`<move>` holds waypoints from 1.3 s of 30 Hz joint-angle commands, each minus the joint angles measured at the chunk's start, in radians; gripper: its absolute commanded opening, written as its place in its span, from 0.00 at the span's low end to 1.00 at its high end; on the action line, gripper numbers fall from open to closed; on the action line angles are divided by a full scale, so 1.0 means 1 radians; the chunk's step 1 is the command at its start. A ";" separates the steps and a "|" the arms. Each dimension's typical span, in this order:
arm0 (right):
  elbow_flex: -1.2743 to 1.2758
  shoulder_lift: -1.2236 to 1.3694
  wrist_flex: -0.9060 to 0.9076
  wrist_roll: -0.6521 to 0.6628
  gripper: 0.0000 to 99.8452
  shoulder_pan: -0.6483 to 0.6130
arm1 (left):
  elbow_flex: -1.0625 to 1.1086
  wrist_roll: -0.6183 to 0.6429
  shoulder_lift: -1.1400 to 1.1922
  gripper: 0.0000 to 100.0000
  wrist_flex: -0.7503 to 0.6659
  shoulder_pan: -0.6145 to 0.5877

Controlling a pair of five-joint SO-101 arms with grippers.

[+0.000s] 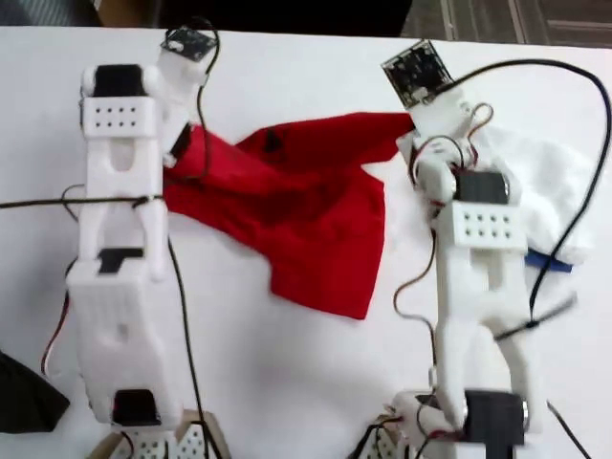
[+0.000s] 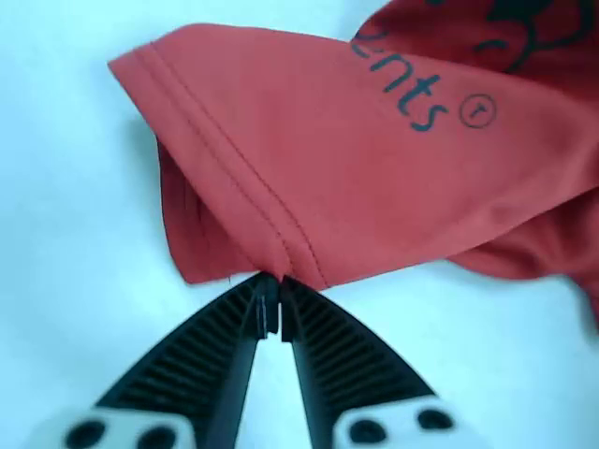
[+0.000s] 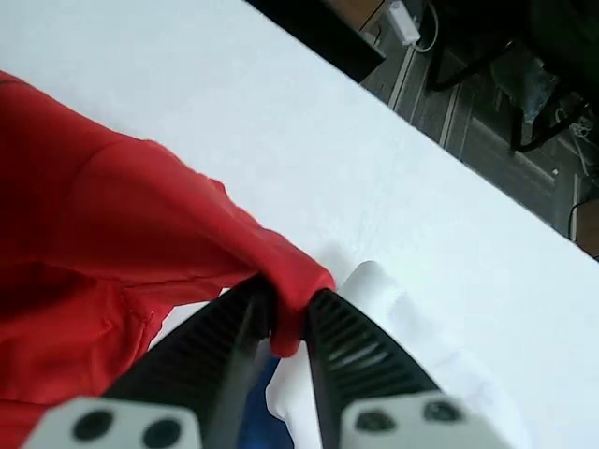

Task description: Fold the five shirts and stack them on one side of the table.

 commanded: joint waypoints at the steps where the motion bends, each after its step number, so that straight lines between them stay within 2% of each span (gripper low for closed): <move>1: -0.003 -0.154 0.007 -0.040 0.02 0.002 | 0.163 -0.002 -0.327 0.03 0.020 -0.018; 5: -0.005 -0.259 -0.015 -0.121 0.02 0.067 | 0.280 -0.020 -0.588 0.03 0.014 -0.052; 10: -0.009 -0.372 -0.110 -0.126 0.02 0.085 | 0.343 -0.071 -0.795 0.03 -0.006 -0.060; 14: -0.020 -0.506 -0.105 -0.124 0.02 0.107 | 0.394 -0.078 -0.845 0.03 0.009 -0.060; 20: 0.014 -0.605 0.031 -0.124 0.02 0.070 | 0.604 -0.083 -0.821 0.03 -0.038 -0.055; 25: 0.180 -0.506 -0.087 -0.124 0.02 0.021 | 0.734 -0.089 -0.669 0.03 -0.244 -0.057; 30: 0.285 -0.286 -0.277 -0.124 0.02 -0.001 | 0.680 -0.121 -0.345 0.03 -0.417 -0.054; 35: 0.292 -0.021 -0.406 -0.124 0.02 0.002 | 0.351 -0.121 0.072 0.03 -0.443 -0.054; 39: 0.292 0.107 -0.475 -0.124 0.02 0.005 | -0.027 -0.118 0.347 0.03 -0.361 -0.055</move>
